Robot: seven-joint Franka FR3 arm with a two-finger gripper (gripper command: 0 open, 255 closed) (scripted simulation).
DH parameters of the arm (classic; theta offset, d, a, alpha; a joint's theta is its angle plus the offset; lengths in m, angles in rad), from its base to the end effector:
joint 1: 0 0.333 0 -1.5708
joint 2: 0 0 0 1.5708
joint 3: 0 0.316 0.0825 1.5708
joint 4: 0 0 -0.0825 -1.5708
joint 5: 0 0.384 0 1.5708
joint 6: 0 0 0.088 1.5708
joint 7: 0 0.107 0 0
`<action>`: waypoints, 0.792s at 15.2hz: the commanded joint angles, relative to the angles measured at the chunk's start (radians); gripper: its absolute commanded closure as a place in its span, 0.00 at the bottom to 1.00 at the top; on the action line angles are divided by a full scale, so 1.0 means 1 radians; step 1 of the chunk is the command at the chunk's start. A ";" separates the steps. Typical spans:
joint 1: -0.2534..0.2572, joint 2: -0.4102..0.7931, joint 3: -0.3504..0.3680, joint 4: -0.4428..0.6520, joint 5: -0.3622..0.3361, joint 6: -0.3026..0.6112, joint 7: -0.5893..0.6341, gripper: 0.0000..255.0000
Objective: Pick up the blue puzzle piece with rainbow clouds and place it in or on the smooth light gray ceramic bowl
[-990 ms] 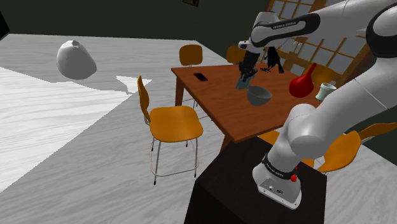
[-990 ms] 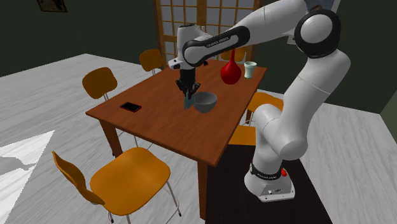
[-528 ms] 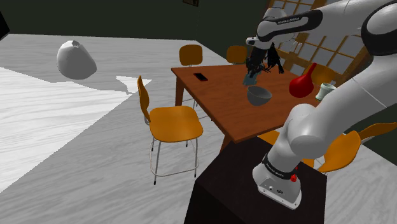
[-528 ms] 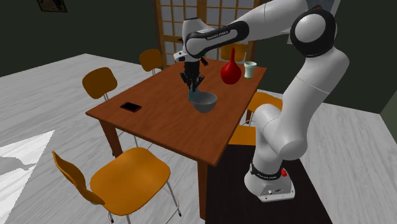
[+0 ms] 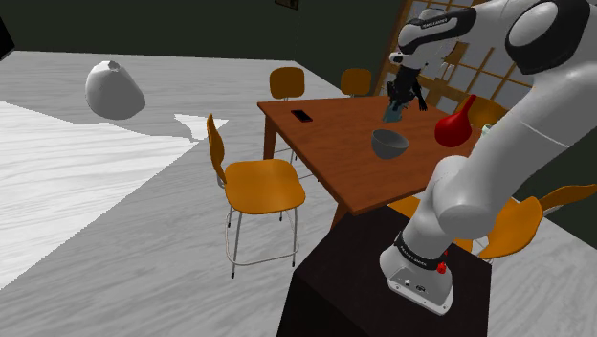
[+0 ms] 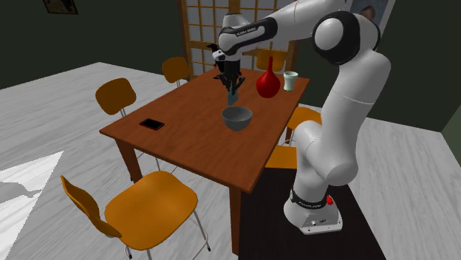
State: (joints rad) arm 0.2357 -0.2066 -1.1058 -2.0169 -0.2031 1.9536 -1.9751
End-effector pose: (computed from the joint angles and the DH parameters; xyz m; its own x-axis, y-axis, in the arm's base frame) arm 0.3144 -0.4327 0.4920 0.3779 0.9256 -0.0204 0.9256 -0.3772 0.0311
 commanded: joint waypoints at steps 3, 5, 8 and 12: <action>0.024 0.275 -0.210 0.139 0.276 -0.020 -0.290 1.00; -0.007 0.282 -0.181 0.117 0.284 0.006 -0.296 1.00; -0.023 0.304 -0.170 0.087 0.309 0.043 -0.313 1.00; -0.045 0.340 -0.156 0.049 0.350 0.091 -0.342 1.00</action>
State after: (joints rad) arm 0.1953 0.1245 -1.2662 -1.9590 0.1361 2.0324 -2.3112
